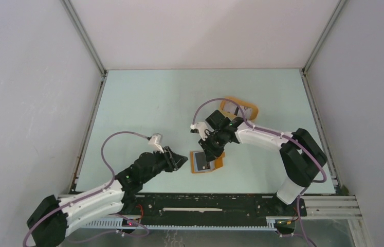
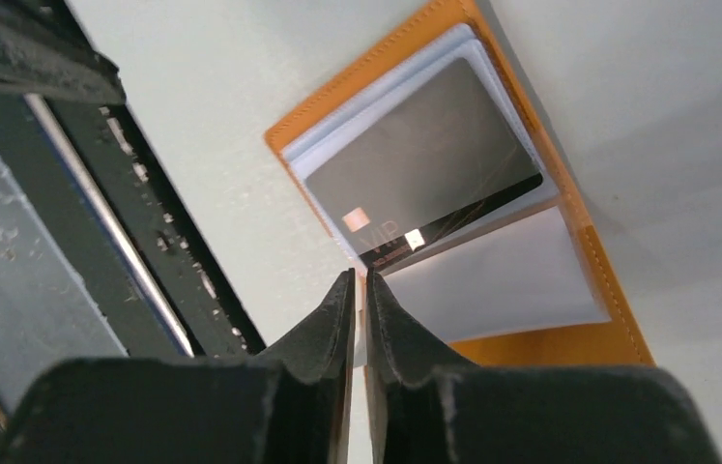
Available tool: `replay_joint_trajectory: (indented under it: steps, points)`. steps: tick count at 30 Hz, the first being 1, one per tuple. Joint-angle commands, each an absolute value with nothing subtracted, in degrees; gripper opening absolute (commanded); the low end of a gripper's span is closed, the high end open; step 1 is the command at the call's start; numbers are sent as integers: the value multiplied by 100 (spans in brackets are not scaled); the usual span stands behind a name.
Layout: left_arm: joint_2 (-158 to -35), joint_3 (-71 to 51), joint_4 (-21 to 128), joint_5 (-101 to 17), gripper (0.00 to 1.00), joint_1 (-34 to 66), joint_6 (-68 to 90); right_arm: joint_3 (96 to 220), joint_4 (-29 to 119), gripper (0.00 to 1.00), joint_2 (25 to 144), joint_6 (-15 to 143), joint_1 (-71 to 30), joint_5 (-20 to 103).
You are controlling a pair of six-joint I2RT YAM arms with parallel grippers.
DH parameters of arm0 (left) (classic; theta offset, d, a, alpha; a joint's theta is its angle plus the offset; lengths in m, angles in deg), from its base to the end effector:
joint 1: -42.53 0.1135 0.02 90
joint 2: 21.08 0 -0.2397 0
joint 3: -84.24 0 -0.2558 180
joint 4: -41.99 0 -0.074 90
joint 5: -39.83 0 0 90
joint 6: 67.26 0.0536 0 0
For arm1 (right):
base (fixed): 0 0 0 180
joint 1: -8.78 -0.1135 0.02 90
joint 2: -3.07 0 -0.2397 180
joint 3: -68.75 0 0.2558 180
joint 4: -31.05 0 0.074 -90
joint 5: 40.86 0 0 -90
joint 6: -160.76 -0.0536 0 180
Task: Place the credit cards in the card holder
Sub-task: Insert the credit card into the card holder.
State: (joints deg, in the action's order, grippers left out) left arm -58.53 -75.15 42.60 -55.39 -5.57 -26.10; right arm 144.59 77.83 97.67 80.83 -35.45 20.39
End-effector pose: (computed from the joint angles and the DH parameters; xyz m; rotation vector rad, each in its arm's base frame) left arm 0.1346 -0.1427 0.1470 -0.0806 2.0187 -1.0483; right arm 0.2196 0.2497 0.1600 -1.3952 2.3848 0.8515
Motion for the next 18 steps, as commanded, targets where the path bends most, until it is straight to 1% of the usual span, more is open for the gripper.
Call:
replay_joint_trajectory:
  steps: [1, 3, 9, 18]
  points:
    - [-6762, -7444, 3268, -5321, 40, -669, -2882, 14678, 7653, 13, 10063, 7749, -3604, 2697]
    - [-7173, -7352, 3117, -5339, 37, -724, -2854, 14679, 7639, 10, 10184, 7740, -3605, 2913]
    - [-8101, -7145, 2821, -5360, 36, -856, -2849, 14712, 7678, 7, 10527, 7700, -3605, 3247]
    - [-8588, -7021, 2728, -5477, 35, -964, -2852, 14801, 7705, 5, 10761, 7659, -3610, 3258]
